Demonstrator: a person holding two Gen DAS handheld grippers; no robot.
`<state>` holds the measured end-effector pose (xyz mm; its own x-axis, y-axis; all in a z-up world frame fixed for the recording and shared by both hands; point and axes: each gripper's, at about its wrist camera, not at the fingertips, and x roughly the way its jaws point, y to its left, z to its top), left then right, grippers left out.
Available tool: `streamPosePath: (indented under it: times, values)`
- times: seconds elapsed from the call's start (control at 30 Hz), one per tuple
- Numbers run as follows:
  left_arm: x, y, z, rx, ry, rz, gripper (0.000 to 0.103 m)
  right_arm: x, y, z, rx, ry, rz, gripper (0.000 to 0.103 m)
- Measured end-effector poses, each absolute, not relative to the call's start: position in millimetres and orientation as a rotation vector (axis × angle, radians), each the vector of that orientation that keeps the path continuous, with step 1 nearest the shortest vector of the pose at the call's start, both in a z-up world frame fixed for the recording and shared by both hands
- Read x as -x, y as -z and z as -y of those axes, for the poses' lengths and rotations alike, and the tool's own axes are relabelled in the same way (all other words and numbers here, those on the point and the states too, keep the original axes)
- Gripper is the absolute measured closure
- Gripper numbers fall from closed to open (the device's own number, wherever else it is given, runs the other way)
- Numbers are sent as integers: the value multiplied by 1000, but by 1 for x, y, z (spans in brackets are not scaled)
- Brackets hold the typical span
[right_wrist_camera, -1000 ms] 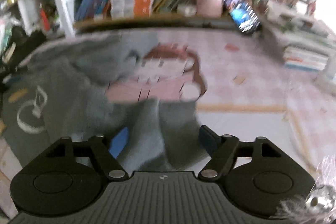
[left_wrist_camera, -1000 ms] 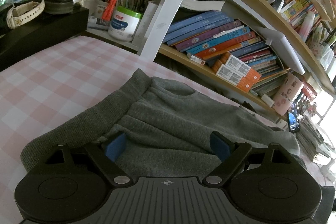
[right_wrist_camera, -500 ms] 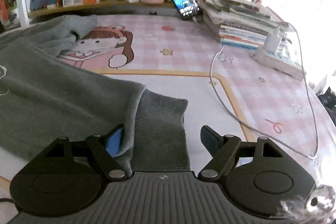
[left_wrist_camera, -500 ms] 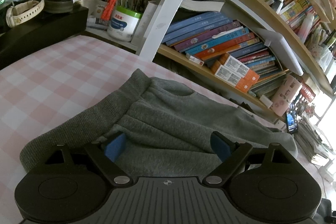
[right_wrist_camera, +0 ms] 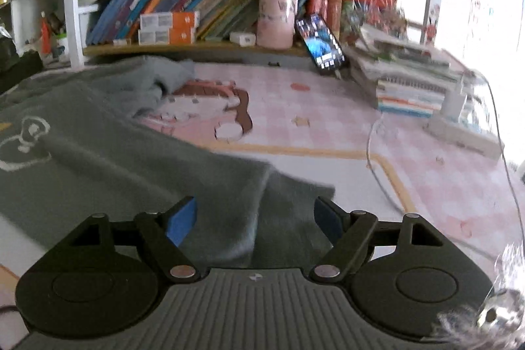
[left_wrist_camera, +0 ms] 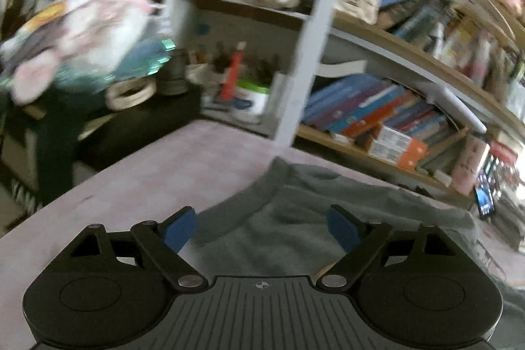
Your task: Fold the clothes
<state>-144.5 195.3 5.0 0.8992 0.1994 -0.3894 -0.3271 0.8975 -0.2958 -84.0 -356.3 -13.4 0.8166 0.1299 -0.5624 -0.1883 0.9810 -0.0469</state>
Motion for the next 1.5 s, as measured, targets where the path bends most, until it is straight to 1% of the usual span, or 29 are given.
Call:
streamPosePath:
  times: [0.07, 0.3, 0.33, 0.43, 0.47, 0.5, 0.57, 0.67, 0.7, 0.8, 0.83, 0.9, 0.93, 0.97, 1.03, 1.1, 1.23, 1.37, 1.5]
  values:
    - [141, -1, -205, 401, -292, -394, 30, 89, 19, 358, 116, -172, -600, 26]
    - [110, 13, -229, 479, -337, -523, 33, 103, 21, 362, 151, -190, -594, 27]
    - [103, 16, -230, 477, -347, -540, 37, 104, 21, 363, 152, -194, -594, 27]
    - [90, 21, -235, 543, -278, -555, 75, 103, 22, 365, 148, -204, -591, 27]
    - [88, 24, -239, 592, -250, -555, 81, 102, 22, 366, 151, -210, -589, 27]
    - [87, 26, -244, 642, -226, -549, 82, 102, 22, 366, 154, -215, -588, 26]
    - [96, 21, -249, 699, -209, -503, 92, 101, 22, 367, 159, -226, -587, 26]
    - [134, -8, -238, 680, -171, -363, 92, 101, 23, 370, 154, -239, -582, 26]
    - [150, -11, -236, 661, -174, -346, 91, 101, 23, 371, 144, -240, -582, 26]
    - [197, -7, -232, 595, -203, -344, 91, 101, 24, 373, 118, -242, -584, 26]
    - [206, -2, -229, 557, -224, -394, 90, 101, 24, 373, 113, -243, -586, 26]
    - [214, 11, -219, 435, -266, -523, 83, 102, 24, 373, 106, -244, -589, 26]
    - [219, 14, -214, 383, -272, -544, 78, 103, 24, 373, 106, -243, -590, 26]
    - [225, 13, -212, 353, -271, -544, 72, 104, 24, 373, 104, -240, -590, 26]
    - [237, 2, -212, 328, -285, -504, 66, 105, 24, 373, 101, -236, -591, 26]
    - [243, -13, -212, 321, -283, -445, 66, 106, 24, 373, 99, -232, -590, 26]
    - [248, -41, -209, 313, -250, -339, 71, 107, 25, 372, 99, -222, -587, 26]
    - [215, -26, -185, 291, -126, -402, 71, 111, 23, 369, 142, -212, -587, 26]
    - [179, 4, -172, 299, -118, -508, 71, 127, 19, 367, 270, -183, -590, 26]
